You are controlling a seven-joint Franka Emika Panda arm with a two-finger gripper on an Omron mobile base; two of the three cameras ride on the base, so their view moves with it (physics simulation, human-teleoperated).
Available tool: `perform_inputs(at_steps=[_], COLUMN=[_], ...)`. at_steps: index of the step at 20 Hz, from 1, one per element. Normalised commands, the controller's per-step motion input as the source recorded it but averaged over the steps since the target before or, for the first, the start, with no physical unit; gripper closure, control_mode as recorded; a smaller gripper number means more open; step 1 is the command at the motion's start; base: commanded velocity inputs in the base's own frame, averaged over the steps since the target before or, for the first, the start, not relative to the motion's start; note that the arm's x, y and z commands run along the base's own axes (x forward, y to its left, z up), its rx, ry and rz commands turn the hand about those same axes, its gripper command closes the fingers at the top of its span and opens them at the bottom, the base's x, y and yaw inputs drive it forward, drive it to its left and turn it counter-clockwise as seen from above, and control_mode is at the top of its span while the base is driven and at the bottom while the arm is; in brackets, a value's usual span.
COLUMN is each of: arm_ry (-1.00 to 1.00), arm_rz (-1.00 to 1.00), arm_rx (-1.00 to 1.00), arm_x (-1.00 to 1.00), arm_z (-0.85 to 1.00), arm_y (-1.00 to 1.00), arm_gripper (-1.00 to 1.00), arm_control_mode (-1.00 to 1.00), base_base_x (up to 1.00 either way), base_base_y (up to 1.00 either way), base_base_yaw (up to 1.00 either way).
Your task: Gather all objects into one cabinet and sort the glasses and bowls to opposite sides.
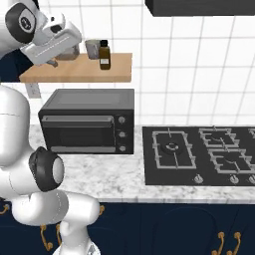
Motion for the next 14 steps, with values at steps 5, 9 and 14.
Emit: perform_inputs(at_steps=[5, 9, 14], arm_ry=[-0.03, -0.2, -0.11], arm_rz=[0.09, 0.08, 0.14], arm_rx=[0.0, 0.04, 0.1], arm_x=[-0.01, 0.29, 0.28], arm_z=[0.0, 0.43, 0.19], arm_y=[0.16, 0.08, 0.03], arm_gripper=[-1.0, -1.0, -1.0], arm_control_mode=[-1.0, -1.0, -1.0], base_base_x=[0.0, 0.0, 0.0], base_base_y=[0.0, 0.0, 0.0], base_base_yaw=[0.0, 0.0, 0.0])
